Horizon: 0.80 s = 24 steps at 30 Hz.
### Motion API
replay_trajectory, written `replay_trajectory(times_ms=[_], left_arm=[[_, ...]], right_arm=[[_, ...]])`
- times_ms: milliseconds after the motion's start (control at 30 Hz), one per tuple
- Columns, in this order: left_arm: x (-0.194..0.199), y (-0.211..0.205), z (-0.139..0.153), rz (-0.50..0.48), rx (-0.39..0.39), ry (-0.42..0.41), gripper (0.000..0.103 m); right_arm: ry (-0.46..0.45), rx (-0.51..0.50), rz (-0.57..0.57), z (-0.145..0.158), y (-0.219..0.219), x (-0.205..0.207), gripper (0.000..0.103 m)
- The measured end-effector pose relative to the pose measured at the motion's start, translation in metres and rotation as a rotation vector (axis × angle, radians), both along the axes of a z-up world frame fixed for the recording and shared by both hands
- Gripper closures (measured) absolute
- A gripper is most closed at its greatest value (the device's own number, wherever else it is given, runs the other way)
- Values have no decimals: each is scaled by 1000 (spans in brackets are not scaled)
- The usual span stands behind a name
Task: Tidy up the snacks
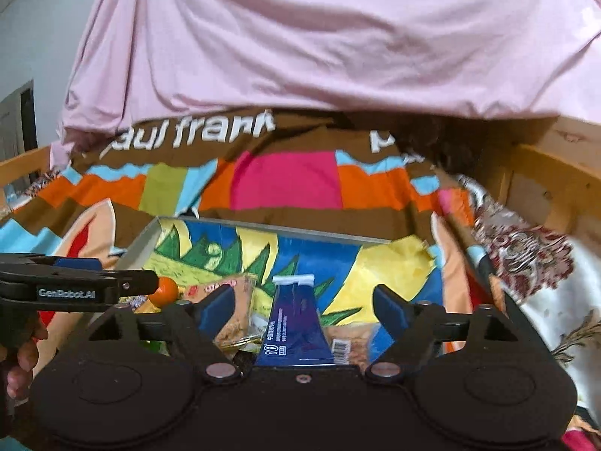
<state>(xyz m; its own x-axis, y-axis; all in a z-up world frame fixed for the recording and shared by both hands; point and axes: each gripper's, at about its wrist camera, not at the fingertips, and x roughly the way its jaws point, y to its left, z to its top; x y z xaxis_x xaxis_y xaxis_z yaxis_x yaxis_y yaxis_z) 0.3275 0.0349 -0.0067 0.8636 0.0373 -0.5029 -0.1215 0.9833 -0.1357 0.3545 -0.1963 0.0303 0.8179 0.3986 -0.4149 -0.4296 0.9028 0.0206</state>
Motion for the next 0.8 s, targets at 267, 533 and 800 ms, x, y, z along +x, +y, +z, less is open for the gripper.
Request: replay_trajectory(times_ms=[267, 533, 800], left_arm=[[-41, -9, 30, 9, 16, -109, 1], [-88, -21, 54, 9, 31, -192, 0], [-138, -26, 64, 31, 16, -245, 0]], right_arm=[[-53, 80, -18, 26, -22, -38, 4], [-139, 72, 7, 47, -27, -88, 1], [-147, 95, 20, 56, -37, -134, 1]])
